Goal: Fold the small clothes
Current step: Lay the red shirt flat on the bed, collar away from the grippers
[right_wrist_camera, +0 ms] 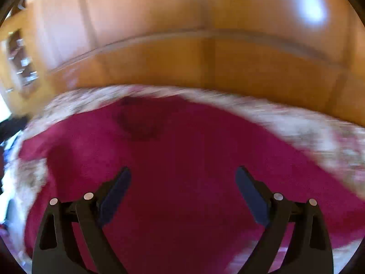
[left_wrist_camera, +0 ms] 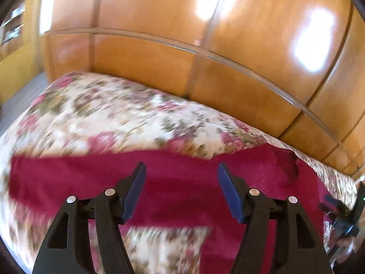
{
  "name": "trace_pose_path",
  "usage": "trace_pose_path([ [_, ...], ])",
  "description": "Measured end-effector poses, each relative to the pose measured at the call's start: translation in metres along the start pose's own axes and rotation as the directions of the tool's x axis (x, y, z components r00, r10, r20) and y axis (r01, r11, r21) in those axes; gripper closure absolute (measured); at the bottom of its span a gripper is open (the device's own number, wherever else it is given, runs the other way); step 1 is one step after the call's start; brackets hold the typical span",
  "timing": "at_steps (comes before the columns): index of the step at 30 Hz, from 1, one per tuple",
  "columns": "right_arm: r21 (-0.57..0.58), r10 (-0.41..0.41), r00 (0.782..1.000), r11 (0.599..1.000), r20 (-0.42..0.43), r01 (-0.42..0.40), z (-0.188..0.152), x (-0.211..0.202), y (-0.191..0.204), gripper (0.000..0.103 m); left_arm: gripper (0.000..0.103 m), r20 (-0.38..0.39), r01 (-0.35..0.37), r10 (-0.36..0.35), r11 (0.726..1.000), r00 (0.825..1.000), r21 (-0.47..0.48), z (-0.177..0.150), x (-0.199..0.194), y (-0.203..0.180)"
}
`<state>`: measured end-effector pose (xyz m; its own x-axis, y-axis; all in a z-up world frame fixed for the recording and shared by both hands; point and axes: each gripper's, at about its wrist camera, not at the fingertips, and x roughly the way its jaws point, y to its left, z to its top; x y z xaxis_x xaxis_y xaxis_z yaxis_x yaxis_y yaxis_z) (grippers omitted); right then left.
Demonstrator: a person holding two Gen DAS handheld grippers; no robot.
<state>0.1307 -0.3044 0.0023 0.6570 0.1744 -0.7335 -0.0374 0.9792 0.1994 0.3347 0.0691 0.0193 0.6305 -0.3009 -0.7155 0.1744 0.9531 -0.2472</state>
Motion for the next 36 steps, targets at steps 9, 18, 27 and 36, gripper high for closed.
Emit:
trace_pose_path([
  [9,0.015,0.035,0.999,0.999,-0.039,-0.035,-0.03,0.047,0.011,0.009,0.044,-0.22,0.098,-0.056,0.978,0.974,0.183,0.022,0.107,-0.048],
  [18,-0.018,0.013,0.999,1.0,-0.035,-0.014,-0.034,0.05,0.023,0.005,0.063,-0.36,0.171,-0.056,0.939,0.931,0.298,-0.008,0.152,-0.077],
  [27,-0.053,-0.032,0.999,0.998,-0.038,0.03,-0.036,0.055,0.033,0.004,0.095,0.078,-0.146,0.124,0.89,0.989,0.431,-0.009,0.099,-0.11],
  [36,-0.084,-0.073,0.996,0.994,-0.044,0.069,-0.038,0.059,0.04,0.003,0.091,-0.009,-0.226,0.247,0.9,0.969,0.372,-0.009,0.145,-0.099],
])
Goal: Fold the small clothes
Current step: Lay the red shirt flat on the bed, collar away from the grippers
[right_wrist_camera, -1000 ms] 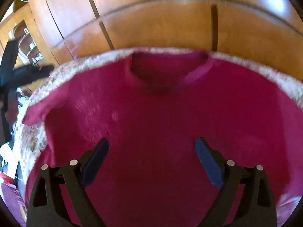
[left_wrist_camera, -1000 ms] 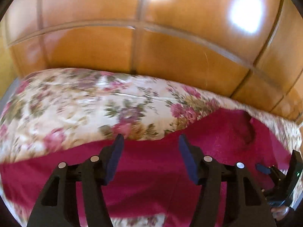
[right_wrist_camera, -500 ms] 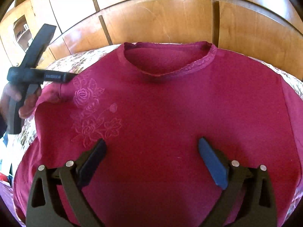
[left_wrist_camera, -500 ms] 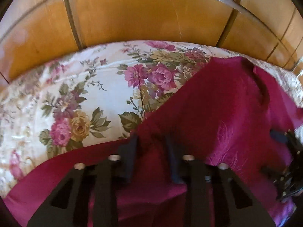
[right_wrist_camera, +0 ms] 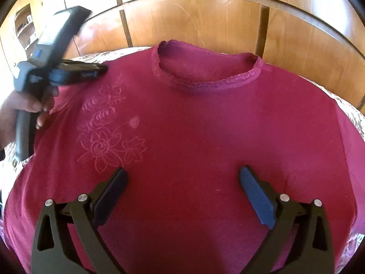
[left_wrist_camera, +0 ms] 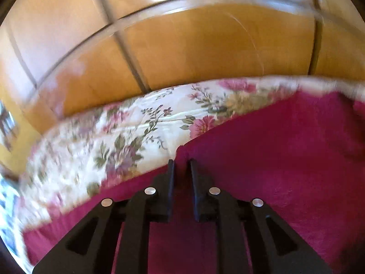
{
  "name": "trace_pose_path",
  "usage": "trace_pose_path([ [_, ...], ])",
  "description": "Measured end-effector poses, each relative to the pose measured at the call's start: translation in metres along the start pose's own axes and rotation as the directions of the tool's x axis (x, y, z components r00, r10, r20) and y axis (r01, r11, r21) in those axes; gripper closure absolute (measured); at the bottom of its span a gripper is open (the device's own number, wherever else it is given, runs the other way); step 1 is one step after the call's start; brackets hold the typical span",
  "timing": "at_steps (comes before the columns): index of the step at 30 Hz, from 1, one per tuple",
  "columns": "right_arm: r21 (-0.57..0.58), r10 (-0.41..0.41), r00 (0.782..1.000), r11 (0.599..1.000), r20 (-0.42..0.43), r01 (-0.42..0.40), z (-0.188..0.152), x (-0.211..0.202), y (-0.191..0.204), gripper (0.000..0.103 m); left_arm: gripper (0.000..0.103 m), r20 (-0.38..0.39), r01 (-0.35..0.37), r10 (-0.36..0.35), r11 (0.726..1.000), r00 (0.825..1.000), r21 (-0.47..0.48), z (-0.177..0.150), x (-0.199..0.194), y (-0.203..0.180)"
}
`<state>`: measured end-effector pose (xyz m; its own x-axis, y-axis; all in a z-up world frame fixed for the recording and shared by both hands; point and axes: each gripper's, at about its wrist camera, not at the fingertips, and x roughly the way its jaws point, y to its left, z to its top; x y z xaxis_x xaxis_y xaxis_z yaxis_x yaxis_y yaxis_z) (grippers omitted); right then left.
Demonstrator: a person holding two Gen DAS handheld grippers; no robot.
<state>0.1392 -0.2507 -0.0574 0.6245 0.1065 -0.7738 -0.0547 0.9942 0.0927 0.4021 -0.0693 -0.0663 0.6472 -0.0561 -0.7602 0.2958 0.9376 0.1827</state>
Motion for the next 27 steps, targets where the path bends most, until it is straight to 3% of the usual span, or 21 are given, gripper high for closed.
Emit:
trace_pose_path([
  [3,0.0,0.002,1.0,1.0,0.0,-0.002,0.0,0.0,0.001,0.002,0.091,0.046,0.05,-0.043,0.989,0.998,-0.14,-0.002,-0.033,0.036],
  [6,0.001,0.002,1.0,1.0,0.002,-0.002,-0.001,-0.001,0.0,0.002,0.091,0.043,0.156,-0.15,0.953,0.988,-0.26,-0.023,-0.064,0.071],
  [10,0.0,0.001,1.0,1.0,0.001,-0.001,0.001,0.001,0.001,0.002,0.091,0.039,0.317,-0.321,0.892,0.946,-0.323,-0.09,-0.108,0.091],
  [12,-0.001,0.0,1.0,1.0,0.0,0.0,0.001,0.001,0.0,0.002,0.078,0.015,0.366,-0.381,0.877,0.924,-0.312,-0.12,-0.12,0.086],
  [13,-0.002,-0.002,1.0,1.0,-0.001,0.002,0.002,0.002,0.001,0.002,0.066,-0.005,0.388,-0.41,0.867,0.912,-0.313,-0.139,-0.127,0.081],
  [16,-0.007,-0.009,1.0,1.0,-0.003,0.009,0.002,0.001,0.003,0.002,0.065,-0.059,0.434,-0.471,0.849,0.88,-0.302,-0.181,-0.138,0.061],
  [17,-0.009,-0.011,1.0,1.0,-0.004,0.011,0.002,0.002,0.003,0.002,0.065,-0.071,0.431,-0.469,0.854,0.88,-0.291,-0.191,-0.142,0.053],
  [18,-0.011,-0.014,1.0,1.0,-0.004,0.014,0.002,0.002,0.004,0.002,0.071,-0.094,0.405,-0.442,0.875,0.892,-0.266,-0.203,-0.147,0.043],
  [19,-0.013,-0.016,1.0,1.0,-0.005,0.016,0.003,0.002,0.004,0.002,0.094,-0.109,0.368,-0.402,0.898,0.909,-0.241,-0.213,-0.151,0.037],
  [20,-0.014,-0.019,1.0,1.0,-0.006,0.019,0.002,0.002,0.004,0.002,0.097,-0.106,0.341,-0.372,0.912,0.922,-0.229,-0.221,-0.155,0.034],
  [23,-0.017,-0.026,1.0,1.0,-0.007,0.026,0.003,0.002,0.005,0.002,0.099,-0.057,0.334,-0.366,0.893,0.929,-0.301,-0.239,-0.174,0.04],
  [25,-0.018,-0.029,1.0,0.999,-0.008,0.029,0.002,0.003,0.005,0.002,0.099,-0.066,0.298,-0.336,0.897,0.94,-0.326,-0.254,-0.177,0.046],
  [27,-0.026,-0.04,0.999,0.999,-0.014,0.04,0.003,0.005,0.006,0.002,0.099,-0.058,0.304,-0.352,0.87,0.934,-0.388,-0.267,-0.17,0.056],
])
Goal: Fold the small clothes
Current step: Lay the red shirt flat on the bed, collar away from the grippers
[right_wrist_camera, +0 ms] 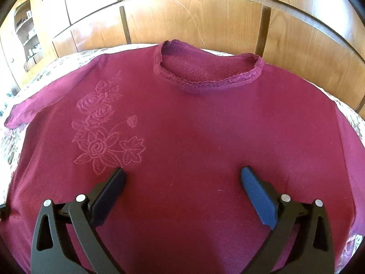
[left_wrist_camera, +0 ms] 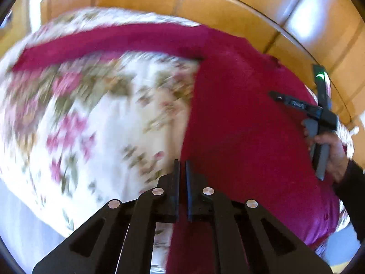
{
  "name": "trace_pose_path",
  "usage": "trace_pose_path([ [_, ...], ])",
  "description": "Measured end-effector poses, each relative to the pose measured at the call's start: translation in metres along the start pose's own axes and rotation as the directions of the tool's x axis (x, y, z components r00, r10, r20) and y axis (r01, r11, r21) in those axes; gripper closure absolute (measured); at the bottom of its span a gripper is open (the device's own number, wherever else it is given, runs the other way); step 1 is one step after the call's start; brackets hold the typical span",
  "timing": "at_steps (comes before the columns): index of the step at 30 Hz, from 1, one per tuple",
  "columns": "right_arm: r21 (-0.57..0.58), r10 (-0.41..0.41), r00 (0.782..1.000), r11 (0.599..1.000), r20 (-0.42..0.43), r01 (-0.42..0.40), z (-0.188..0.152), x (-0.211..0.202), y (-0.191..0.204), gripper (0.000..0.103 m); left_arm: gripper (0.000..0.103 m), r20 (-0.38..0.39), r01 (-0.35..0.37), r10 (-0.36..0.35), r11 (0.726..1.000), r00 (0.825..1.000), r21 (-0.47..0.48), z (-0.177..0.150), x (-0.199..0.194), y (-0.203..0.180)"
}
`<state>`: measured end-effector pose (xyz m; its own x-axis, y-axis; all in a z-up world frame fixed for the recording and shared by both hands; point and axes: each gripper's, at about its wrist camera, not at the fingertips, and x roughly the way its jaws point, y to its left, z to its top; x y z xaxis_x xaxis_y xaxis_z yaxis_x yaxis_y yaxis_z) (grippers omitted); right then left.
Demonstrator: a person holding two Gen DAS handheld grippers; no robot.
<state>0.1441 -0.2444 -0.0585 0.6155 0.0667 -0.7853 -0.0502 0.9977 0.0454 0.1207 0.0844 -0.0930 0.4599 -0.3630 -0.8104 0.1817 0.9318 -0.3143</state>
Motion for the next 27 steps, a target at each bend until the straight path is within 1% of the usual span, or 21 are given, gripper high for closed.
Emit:
trace_pose_path([
  [1,-0.004,-0.004,1.0,1.0,-0.002,0.004,0.001,0.0,0.001,0.002,0.097,0.006,0.015,-0.015,0.999,1.0,-0.037,0.0,-0.003,0.004],
  [3,-0.011,-0.019,1.0,1.0,-0.006,0.018,0.001,-0.001,0.003,0.002,0.095,0.023,-0.013,0.013,1.0,1.0,-0.022,0.001,-0.009,-0.003],
  [4,-0.016,-0.039,0.999,0.999,-0.009,0.039,0.001,-0.003,0.004,0.002,0.093,0.027,-0.041,0.041,0.999,0.999,-0.008,0.0,-0.013,-0.009],
  [6,-0.019,-0.084,0.996,0.996,-0.016,0.083,-0.002,-0.01,0.009,0.002,0.093,0.014,-0.043,0.043,0.999,0.999,0.014,-0.002,-0.018,-0.015],
  [10,0.016,-0.079,0.997,0.997,-0.017,0.079,-0.025,-0.036,0.007,0.002,0.093,0.026,-0.049,0.048,0.998,0.998,0.041,-0.014,-0.028,-0.02],
  [11,0.024,-0.064,0.998,0.998,-0.009,0.065,-0.036,-0.049,0.005,0.002,0.093,0.025,-0.042,0.041,0.999,0.999,0.033,-0.021,-0.031,-0.019],
  [13,0.018,-0.061,0.998,0.998,0.003,0.061,-0.053,-0.068,0.004,0.002,0.093,0.027,-0.037,0.036,0.999,0.999,0.023,-0.031,-0.034,-0.017],
  [15,-0.002,-0.061,0.998,0.998,0.008,0.061,-0.078,-0.088,0.004,0.002,0.095,0.028,-0.052,0.051,0.998,0.998,0.029,-0.041,-0.037,-0.019],
  [16,-0.011,-0.058,0.998,0.998,0.004,0.058,-0.09,-0.095,0.004,0.002,0.097,0.016,-0.06,0.06,0.998,0.998,0.029,-0.046,-0.036,-0.019],
  [18,-0.038,-0.052,0.999,0.998,0.002,0.052,-0.121,-0.111,0.005,0.002,0.097,0.001,-0.074,0.074,0.997,0.997,0.026,-0.052,-0.034,-0.018],
  [20,-0.054,-0.053,0.998,0.997,0.021,0.054,-0.147,-0.126,0.004,0.002,0.097,-0.01,-0.084,0.085,0.996,0.996,0.018,-0.06,-0.038,-0.015],
  [21,-0.048,-0.054,0.998,0.997,0.037,0.056,-0.161,-0.136,0.003,0.002,0.097,-0.017,-0.091,0.091,0.996,0.996,0.011,-0.062,-0.04,-0.014],
  [23,-0.016,-0.043,0.998,0.999,0.043,0.044,-0.178,-0.148,-0.002,0.002,0.097,-0.028,-0.092,0.091,0.996,0.995,-0.017,-0.062,-0.045,-0.01],
  [24,0.004,-0.035,0.999,0.999,0.04,0.035,-0.186,-0.154,-0.005,0.002,0.097,-0.024,-0.09,0.09,0.996,0.996,-0.027,-0.061,-0.048,-0.009],
  [26,0.024,-0.025,0.999,0.999,0.031,0.025,-0.194,-0.163,-0.007,0.002,0.096,0.028,-0.117,0.119,0.99,0.993,-0.074,-0.053,-0.061,-0.007],
  [27,0.028,-0.019,1.0,0.999,0.025,0.019,-0.194,-0.165,-0.007,0.002,0.092,0.051,-0.115,0.12,0.989,0.991,-0.094,-0.049,-0.067,-0.008],
])
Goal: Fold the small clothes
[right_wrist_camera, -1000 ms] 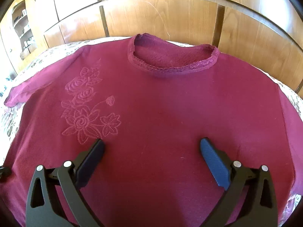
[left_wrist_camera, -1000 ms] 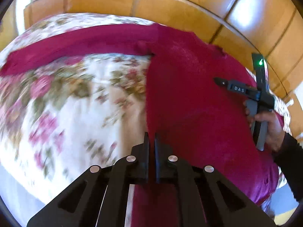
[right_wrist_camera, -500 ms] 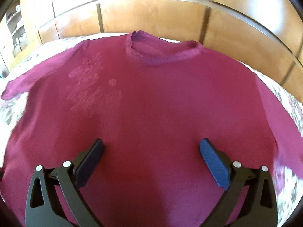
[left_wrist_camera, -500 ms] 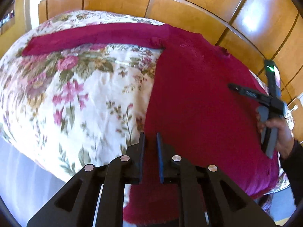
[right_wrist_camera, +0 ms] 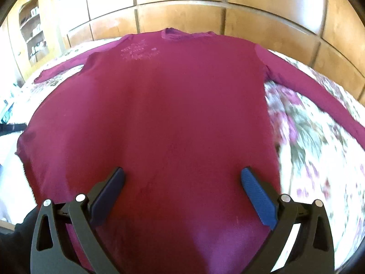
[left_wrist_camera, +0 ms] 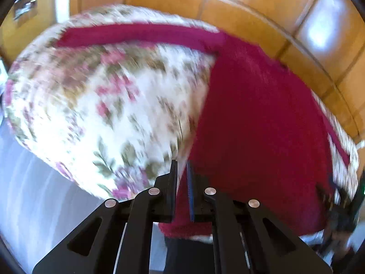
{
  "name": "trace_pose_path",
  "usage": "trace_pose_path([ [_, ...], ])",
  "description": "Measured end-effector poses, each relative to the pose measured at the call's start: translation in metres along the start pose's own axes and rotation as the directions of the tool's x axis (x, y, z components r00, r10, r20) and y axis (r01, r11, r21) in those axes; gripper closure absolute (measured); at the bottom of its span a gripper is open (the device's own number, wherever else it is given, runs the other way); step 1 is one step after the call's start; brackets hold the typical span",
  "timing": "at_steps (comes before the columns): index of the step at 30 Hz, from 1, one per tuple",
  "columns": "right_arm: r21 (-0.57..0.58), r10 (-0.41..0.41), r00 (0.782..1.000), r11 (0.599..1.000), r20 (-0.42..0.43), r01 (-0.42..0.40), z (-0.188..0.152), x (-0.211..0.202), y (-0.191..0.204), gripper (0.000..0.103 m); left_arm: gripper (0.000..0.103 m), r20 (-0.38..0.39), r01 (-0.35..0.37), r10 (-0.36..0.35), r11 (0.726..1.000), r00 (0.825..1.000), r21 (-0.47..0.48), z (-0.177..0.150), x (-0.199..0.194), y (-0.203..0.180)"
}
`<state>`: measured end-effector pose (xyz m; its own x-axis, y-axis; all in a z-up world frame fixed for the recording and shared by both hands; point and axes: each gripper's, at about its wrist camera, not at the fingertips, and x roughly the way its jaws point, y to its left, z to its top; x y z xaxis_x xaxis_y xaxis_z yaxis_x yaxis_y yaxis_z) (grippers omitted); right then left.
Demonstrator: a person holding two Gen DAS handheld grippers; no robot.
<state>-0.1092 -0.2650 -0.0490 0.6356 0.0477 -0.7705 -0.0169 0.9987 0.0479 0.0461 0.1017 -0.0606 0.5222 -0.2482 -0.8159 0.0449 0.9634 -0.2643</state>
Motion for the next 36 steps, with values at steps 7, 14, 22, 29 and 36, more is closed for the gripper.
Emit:
trace_pose_path([
  [7,0.257,0.18,0.983,0.949,0.041,-0.184,0.025,-0.019,-0.047,0.003,0.065,0.126,-0.011,0.005,0.999,0.992,0.051,0.029,-0.01,-0.054],
  [14,0.614,0.141,0.972,0.755,0.189,-0.229,0.049,-0.016,-0.161,0.039,0.065,0.013,0.041,-0.044,0.975,0.999,0.216,0.028,0.035,-0.128],
  [22,0.871,0.013,0.979,0.456,0.201,-0.185,0.031,0.006,-0.283,0.032,0.065,-0.055,0.074,-0.061,0.959,0.997,0.273,0.027,0.067,-0.157],
  [29,0.921,-0.066,0.956,0.294,0.286,-0.256,0.026,0.015,-0.341,0.032,0.065,-0.068,0.078,-0.062,0.963,0.996,0.26,0.031,0.081,-0.155],
  [36,0.939,-0.134,0.949,0.238,0.287,-0.25,0.042,0.018,-0.377,0.035,0.06,-0.078,0.123,-0.108,0.97,0.991,0.211,0.035,0.085,-0.149],
])
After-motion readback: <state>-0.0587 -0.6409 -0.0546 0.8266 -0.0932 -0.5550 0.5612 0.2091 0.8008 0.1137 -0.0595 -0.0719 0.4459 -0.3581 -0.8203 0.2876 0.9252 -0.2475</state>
